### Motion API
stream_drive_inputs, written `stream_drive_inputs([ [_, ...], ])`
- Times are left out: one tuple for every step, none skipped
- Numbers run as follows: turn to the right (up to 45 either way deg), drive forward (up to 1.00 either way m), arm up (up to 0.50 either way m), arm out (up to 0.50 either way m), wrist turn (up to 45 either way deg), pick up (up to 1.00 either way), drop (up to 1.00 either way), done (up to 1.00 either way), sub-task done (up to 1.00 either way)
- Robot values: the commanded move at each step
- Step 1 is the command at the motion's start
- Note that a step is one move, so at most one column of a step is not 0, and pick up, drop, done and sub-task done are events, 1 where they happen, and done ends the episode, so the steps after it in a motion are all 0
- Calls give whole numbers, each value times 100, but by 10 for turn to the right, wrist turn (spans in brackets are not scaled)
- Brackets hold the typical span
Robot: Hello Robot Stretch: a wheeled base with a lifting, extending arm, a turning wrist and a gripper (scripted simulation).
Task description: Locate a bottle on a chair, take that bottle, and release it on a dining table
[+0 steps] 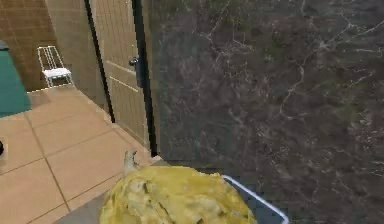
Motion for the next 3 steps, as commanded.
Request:
stream_drive_inputs([
  [450,0,0,0,0,0,0,0,0],
  [450,0,0,0,0,0,0,0,0],
  [420,0,0,0,0,0,0,0,0],
])
